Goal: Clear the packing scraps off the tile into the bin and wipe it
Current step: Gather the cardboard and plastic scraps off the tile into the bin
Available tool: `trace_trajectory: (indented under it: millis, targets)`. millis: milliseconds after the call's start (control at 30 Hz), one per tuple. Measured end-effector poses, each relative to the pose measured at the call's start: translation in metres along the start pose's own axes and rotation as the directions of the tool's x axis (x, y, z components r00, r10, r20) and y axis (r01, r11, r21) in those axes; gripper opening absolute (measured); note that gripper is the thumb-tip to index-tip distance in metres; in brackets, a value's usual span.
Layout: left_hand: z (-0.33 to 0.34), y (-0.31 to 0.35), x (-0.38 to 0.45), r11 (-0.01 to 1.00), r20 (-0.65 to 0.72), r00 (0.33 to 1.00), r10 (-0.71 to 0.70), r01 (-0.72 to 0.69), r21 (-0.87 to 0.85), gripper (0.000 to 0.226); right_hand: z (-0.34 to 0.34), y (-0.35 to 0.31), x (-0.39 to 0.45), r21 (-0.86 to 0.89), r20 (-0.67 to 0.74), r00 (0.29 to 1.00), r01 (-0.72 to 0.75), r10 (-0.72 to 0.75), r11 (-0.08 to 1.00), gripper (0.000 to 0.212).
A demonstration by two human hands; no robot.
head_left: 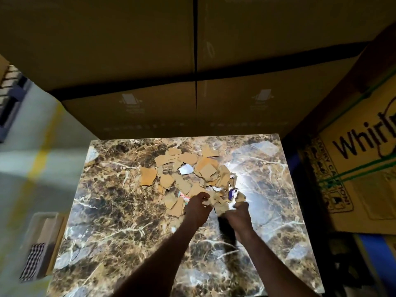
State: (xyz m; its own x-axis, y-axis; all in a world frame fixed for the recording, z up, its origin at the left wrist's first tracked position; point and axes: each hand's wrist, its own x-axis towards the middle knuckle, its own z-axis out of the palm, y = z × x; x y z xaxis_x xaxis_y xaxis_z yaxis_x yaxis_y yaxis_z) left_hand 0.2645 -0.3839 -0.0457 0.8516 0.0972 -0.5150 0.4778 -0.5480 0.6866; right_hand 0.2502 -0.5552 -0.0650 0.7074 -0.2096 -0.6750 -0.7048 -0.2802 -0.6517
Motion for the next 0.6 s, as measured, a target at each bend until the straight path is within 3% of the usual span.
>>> trace_trajectory:
  millis: [133,333,500,600]
  targets:
    - [0.013,0.005,0.010,1.000,-0.026,1.000,-0.017,0.017,0.001,0.039,-0.021,-0.015,0.008,0.071,0.022,0.994,0.106,-0.108,0.992,0.029]
    - [0.027,0.007,-0.005,0.998,-0.162,0.986,-0.032,0.040,0.046,0.086,-0.068,-0.084,0.055,-0.310,-0.001,0.907,0.400,-0.421,0.863,0.021]
    - [0.054,0.015,-0.020,0.988,-0.204,0.971,-0.121,0.137,0.066,0.120,-0.040,-0.131,0.106,-0.532,0.183,0.921,0.387,-0.344,0.753,0.070]
    - [0.061,0.027,-0.022,0.977,-0.253,0.957,-0.143,0.178,0.121,0.117,-0.018,-0.135,0.106,-0.689,0.232,0.920,0.384,-0.316,0.614,0.072]
